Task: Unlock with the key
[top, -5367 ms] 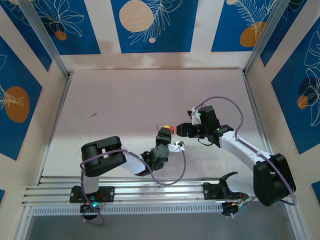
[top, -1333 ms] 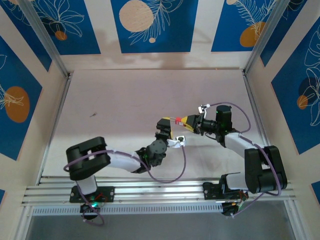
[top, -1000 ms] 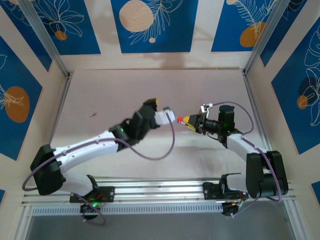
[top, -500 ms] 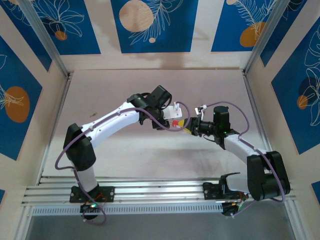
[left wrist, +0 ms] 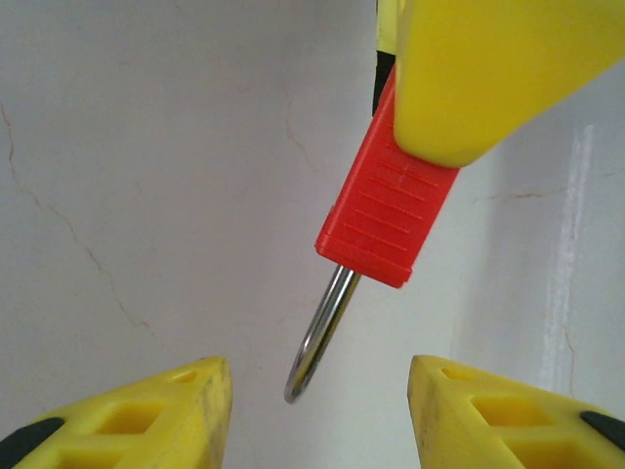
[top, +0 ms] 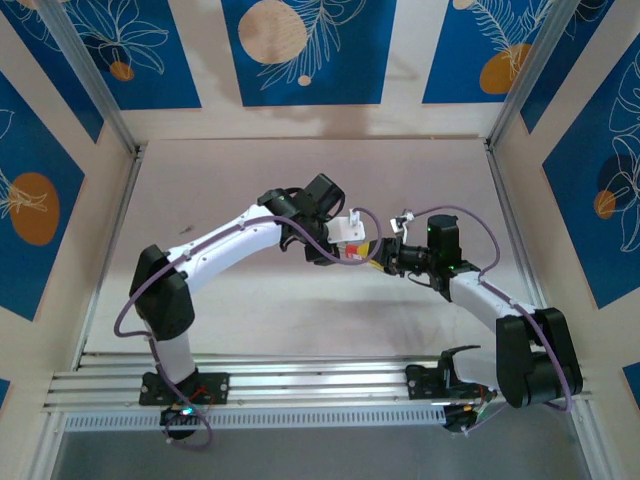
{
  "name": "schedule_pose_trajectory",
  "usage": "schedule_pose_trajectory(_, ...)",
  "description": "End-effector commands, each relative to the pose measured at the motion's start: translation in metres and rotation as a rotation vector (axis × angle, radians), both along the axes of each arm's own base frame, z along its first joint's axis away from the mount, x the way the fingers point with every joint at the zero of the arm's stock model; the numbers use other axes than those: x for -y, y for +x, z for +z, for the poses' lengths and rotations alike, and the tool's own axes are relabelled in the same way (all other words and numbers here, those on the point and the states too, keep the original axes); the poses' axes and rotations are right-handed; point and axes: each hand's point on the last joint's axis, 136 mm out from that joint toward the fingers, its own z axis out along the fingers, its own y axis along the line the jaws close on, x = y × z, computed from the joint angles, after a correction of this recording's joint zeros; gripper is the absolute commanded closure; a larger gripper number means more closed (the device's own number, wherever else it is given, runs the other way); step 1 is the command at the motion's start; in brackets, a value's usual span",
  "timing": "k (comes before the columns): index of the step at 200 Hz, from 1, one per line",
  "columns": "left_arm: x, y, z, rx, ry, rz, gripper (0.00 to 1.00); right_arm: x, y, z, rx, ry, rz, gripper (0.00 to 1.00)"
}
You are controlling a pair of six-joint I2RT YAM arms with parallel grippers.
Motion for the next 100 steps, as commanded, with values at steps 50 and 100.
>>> schedule_pose_trajectory(50,0.01,0.003,-0.01,0.065,-0.015,-0.035,0.64,-0.003,-0.007,0.006,0.028,0.011,0.041,0.81)
schedule_pose_trajectory(100,0.011,0.005,-0.013,0.074,-0.006,-0.034,0.88,-0.003,-0.007,0.005,0.023,0.007,0.044,0.81)
